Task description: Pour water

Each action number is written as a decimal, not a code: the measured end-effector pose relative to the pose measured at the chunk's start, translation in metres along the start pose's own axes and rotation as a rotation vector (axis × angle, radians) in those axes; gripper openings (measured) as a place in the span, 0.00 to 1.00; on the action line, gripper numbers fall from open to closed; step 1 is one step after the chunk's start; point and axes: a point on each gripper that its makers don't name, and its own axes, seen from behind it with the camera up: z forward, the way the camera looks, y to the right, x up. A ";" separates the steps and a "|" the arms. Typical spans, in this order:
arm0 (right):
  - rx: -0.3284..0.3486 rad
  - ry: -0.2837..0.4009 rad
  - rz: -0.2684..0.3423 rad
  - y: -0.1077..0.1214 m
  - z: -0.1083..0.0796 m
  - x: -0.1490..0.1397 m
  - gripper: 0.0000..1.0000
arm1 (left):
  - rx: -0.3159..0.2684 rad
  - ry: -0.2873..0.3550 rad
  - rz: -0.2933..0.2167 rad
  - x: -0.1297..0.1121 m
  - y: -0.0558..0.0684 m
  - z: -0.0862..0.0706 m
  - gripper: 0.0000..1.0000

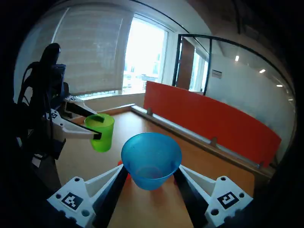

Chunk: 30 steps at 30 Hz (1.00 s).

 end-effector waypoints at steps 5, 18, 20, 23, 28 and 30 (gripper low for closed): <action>-0.005 -0.034 0.014 0.004 -0.003 -0.019 0.85 | 0.020 0.004 -0.006 -0.002 -0.009 -0.003 0.87; -0.008 -0.079 0.024 0.006 0.000 -0.048 0.85 | 0.047 0.005 -0.017 -0.005 -0.025 -0.002 0.87; -0.008 -0.086 0.023 0.006 0.002 -0.052 0.85 | 0.048 0.007 -0.019 -0.004 -0.027 0.000 0.87; -0.009 -0.096 0.021 0.008 0.006 -0.060 0.85 | 0.050 0.012 -0.021 -0.002 -0.031 0.003 0.87; -0.013 -0.110 0.026 0.011 0.013 -0.074 0.85 | 0.051 0.015 -0.026 -0.004 -0.037 0.007 0.87; -0.013 -0.114 0.033 0.012 0.015 -0.079 0.85 | 0.052 0.013 -0.029 -0.006 -0.039 0.010 0.87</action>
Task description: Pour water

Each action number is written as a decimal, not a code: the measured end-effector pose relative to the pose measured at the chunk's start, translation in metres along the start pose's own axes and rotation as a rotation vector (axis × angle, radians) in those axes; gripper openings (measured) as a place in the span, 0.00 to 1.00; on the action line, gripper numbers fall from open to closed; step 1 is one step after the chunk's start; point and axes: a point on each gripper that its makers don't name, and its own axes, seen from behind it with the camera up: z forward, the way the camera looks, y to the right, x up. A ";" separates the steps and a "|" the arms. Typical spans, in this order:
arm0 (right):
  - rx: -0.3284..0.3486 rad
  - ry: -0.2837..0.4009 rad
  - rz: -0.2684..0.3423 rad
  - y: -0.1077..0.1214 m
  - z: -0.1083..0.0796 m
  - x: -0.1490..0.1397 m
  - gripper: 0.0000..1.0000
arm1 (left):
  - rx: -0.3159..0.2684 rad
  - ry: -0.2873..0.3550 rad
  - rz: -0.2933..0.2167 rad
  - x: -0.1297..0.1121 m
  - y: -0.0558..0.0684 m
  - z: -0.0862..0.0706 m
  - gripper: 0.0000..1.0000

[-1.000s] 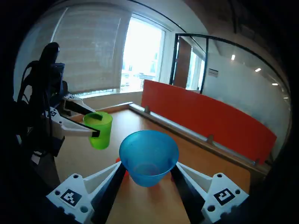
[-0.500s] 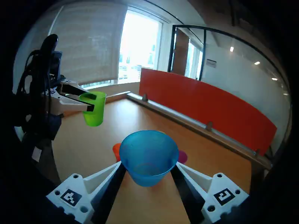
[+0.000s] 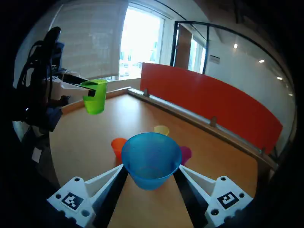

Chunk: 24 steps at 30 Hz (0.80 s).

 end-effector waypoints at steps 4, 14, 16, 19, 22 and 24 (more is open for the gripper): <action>0.002 -0.002 0.007 0.001 0.006 -0.009 0.85 | 0.007 -0.006 0.001 -0.005 -0.007 0.006 0.87; 0.006 -0.033 0.017 0.000 0.032 -0.042 0.85 | 0.028 -0.002 -0.014 -0.009 -0.029 0.023 0.87; 0.002 -0.042 0.021 0.001 0.040 -0.051 0.85 | 0.032 -0.001 -0.019 -0.010 -0.034 0.027 0.87; 0.000 -0.053 0.028 0.003 0.052 -0.063 0.85 | 0.039 -0.002 -0.024 -0.013 -0.040 0.033 0.87; 0.001 -0.067 0.037 0.004 0.065 -0.075 0.85 | 0.045 -0.004 -0.024 -0.015 -0.047 0.038 0.87; 0.001 -0.080 0.044 0.004 0.073 -0.084 0.85 | 0.049 -0.004 -0.023 -0.016 -0.051 0.041 0.87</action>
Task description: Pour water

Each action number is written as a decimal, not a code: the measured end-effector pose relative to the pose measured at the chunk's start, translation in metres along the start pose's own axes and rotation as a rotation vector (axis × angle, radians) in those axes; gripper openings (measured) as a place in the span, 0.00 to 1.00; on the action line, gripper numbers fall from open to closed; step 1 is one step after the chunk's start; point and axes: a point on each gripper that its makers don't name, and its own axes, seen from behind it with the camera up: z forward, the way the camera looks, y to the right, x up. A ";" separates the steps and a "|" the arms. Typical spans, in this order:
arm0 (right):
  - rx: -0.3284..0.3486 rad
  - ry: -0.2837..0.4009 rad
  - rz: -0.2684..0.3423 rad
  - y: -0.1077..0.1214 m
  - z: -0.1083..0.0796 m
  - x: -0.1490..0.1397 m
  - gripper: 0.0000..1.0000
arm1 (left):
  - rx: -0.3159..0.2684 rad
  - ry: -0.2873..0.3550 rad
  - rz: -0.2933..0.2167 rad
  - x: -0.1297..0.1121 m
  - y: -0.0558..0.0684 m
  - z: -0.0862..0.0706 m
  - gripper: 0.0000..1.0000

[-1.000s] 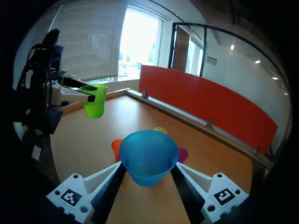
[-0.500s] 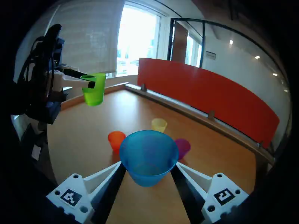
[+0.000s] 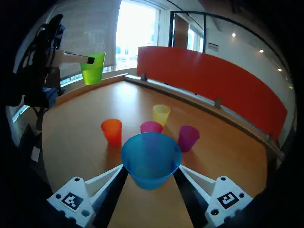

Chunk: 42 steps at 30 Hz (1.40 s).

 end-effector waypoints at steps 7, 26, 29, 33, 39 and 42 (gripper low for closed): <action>-0.003 -0.052 0.019 0.003 0.028 -0.032 0.85 | 0.018 0.001 -0.015 -0.004 -0.014 0.011 0.87; 0.006 -0.138 0.039 0.005 0.073 -0.079 0.85 | 0.027 -0.023 -0.021 -0.017 -0.027 0.028 0.87; 0.008 -0.145 0.040 0.005 0.074 -0.082 0.85 | 0.026 -0.025 -0.020 -0.018 -0.028 0.030 0.87; 0.008 -0.154 0.037 0.005 0.075 -0.086 0.85 | 0.026 -0.027 -0.022 -0.019 -0.029 0.033 0.87; -0.002 -0.161 0.049 0.008 0.074 -0.089 0.86 | 0.022 -0.029 -0.027 -0.019 -0.031 0.036 0.87; 0.006 -0.171 0.047 0.006 0.073 -0.093 0.86 | 0.022 -0.030 -0.025 -0.019 -0.032 0.037 0.87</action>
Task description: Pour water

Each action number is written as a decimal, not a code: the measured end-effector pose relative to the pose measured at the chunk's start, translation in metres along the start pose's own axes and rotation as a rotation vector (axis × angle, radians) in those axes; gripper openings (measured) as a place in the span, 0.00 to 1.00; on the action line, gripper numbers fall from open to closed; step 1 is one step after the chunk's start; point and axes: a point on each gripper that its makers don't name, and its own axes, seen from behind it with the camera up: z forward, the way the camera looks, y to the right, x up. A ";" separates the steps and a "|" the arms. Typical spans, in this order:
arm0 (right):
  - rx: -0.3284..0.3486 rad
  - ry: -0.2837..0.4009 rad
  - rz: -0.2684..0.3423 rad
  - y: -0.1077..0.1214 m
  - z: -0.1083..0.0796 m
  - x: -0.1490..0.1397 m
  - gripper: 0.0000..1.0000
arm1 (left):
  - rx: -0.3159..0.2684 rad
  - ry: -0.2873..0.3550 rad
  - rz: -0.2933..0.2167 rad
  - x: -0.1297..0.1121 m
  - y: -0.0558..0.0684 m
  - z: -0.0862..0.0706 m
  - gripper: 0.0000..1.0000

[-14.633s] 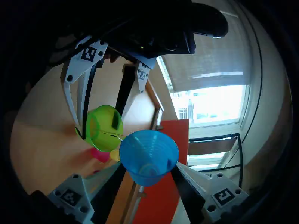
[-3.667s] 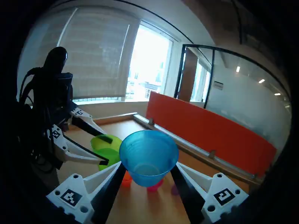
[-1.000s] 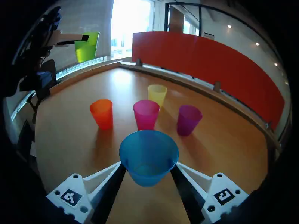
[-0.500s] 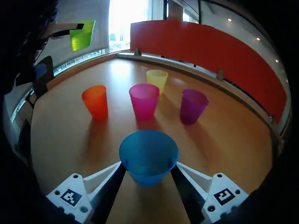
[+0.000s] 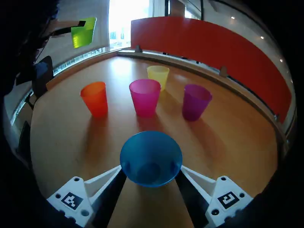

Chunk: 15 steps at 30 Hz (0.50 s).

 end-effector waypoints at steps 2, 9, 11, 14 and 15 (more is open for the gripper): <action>0.003 -0.003 -0.009 -0.001 -0.001 -0.002 0.86 | 0.000 -0.001 0.002 0.000 0.000 0.001 0.87; -0.021 -0.022 -0.026 0.002 -0.002 -0.006 1.00 | 0.001 -0.008 0.003 -0.005 -0.005 0.006 0.87; -0.020 -0.025 -0.023 0.001 -0.003 -0.006 1.00 | 0.000 -0.012 0.007 -0.007 -0.007 0.009 0.87; -0.023 -0.025 -0.019 0.002 -0.005 -0.006 1.00 | -0.005 -0.018 0.011 -0.011 -0.009 0.014 0.87; -0.025 -0.025 -0.018 0.002 -0.005 -0.006 1.00 | -0.007 -0.019 0.012 -0.012 -0.010 0.015 0.87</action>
